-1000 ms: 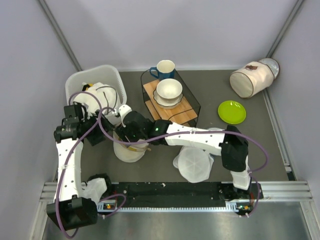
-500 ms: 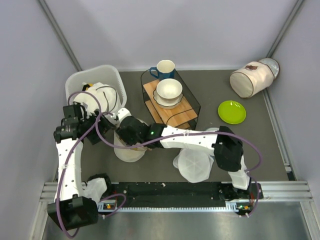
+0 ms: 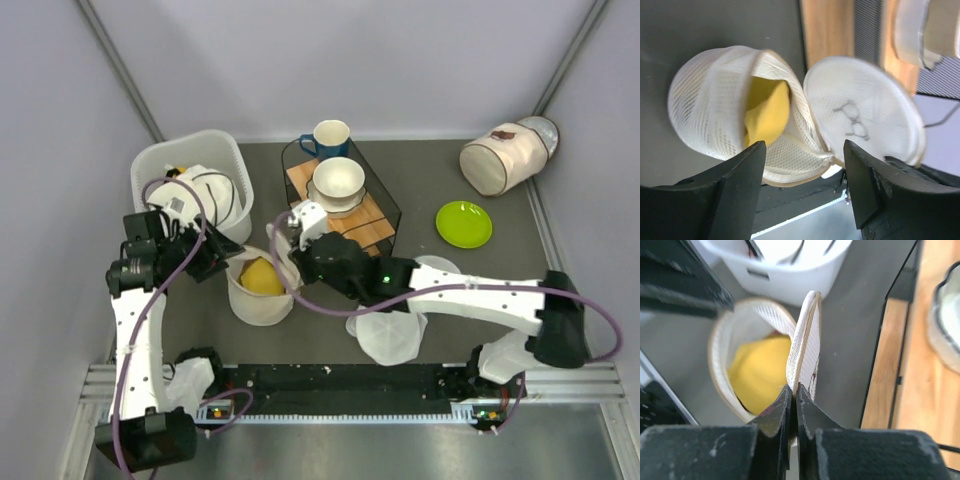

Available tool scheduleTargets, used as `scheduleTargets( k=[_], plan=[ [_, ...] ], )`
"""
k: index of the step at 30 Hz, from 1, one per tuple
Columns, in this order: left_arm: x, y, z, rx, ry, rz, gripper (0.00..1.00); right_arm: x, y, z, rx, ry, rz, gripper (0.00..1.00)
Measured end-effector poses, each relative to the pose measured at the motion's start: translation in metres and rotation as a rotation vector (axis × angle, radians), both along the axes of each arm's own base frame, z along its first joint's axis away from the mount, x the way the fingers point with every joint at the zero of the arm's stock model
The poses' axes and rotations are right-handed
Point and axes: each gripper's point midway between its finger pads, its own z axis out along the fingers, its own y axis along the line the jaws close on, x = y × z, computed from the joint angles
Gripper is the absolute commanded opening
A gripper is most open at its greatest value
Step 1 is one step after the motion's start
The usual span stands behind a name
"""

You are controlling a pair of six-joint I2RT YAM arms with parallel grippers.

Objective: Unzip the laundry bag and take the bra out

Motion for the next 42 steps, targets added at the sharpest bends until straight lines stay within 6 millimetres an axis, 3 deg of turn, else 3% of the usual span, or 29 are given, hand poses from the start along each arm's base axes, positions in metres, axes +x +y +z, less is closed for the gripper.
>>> scheduleTargets(
  k=[2, 5, 11, 13, 16, 19, 24, 29, 30, 34, 37, 39, 42],
  plan=[
    [-0.001, -0.012, 0.011, -0.026, -0.039, -0.046, 0.68, -0.001, -0.011, 0.028, 0.092, -0.032, -0.017, 0.00],
    [-0.005, -0.036, 0.025, -0.049, -0.083, -0.143, 0.69, 0.000, -0.018, 0.053, 0.175, -0.057, -0.042, 0.00],
    [-0.014, -0.075, 0.034, -0.024, -0.130, -0.304, 0.64, 0.000, -0.018, 0.047, 0.197, -0.033, -0.057, 0.00],
    [-0.011, -0.079, 0.025, -0.007, -0.123, -0.314, 0.63, -0.001, -0.017, 0.045, 0.200, -0.022, -0.057, 0.00],
    [-0.013, -0.077, -0.013, 0.028, -0.035, -0.298, 0.63, -0.001, -0.017, 0.042, 0.208, -0.005, -0.063, 0.00],
    [-0.027, -0.071, -0.046, 0.068, 0.063, -0.277, 0.66, 0.000, -0.019, 0.038, 0.204, 0.008, -0.070, 0.00],
    [-0.039, -0.065, -0.061, 0.103, 0.074, -0.253, 0.71, 0.000, -0.018, 0.028, 0.195, 0.042, -0.061, 0.00],
    [-0.034, -0.064, -0.081, 0.132, 0.121, -0.247, 0.74, 0.000, -0.016, 0.022, 0.188, 0.060, -0.054, 0.00],
    [-0.032, -0.064, -0.084, 0.137, 0.130, -0.248, 0.72, 0.000, -0.016, 0.021, 0.186, 0.062, -0.054, 0.00],
    [-0.025, -0.069, -0.099, 0.144, 0.163, -0.257, 0.00, 0.002, -0.017, 0.018, 0.179, 0.072, -0.053, 0.00],
    [-0.024, -0.071, -0.106, 0.152, 0.200, -0.270, 0.00, 0.004, -0.019, 0.017, 0.178, 0.077, -0.060, 0.00],
    [-0.024, -0.070, -0.098, 0.160, 0.204, -0.274, 0.00, 0.006, -0.020, 0.015, 0.177, 0.078, -0.065, 0.00],
    [-0.012, -0.075, -0.055, 0.142, 0.099, -0.275, 0.00, 0.007, -0.023, 0.005, 0.159, 0.087, -0.070, 0.00]
  ],
)
